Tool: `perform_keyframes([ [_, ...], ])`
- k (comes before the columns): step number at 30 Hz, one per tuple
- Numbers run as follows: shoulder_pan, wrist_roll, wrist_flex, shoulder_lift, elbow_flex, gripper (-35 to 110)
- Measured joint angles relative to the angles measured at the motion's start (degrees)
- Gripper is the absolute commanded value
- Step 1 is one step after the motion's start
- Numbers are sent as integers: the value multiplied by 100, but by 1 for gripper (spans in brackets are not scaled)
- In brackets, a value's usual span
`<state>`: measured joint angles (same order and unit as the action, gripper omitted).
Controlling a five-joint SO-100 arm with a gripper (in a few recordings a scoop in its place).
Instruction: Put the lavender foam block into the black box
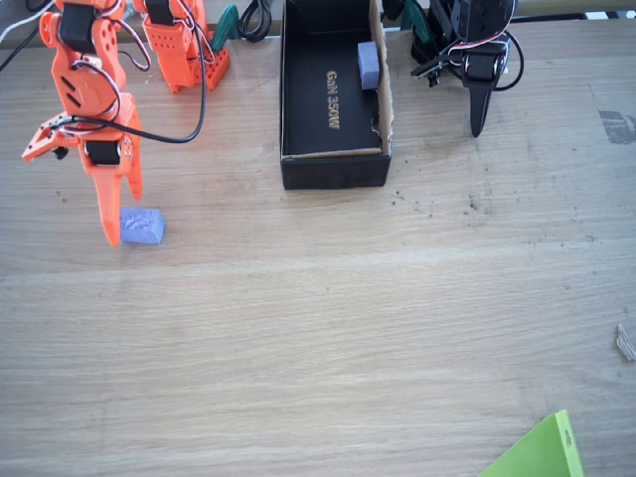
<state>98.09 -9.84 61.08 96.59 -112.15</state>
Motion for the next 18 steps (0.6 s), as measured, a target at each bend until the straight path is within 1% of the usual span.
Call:
perform_keyframes([
  [11,70,114,-483,-492,9,43],
  [18,9,105,-536,-589,70,42],
])
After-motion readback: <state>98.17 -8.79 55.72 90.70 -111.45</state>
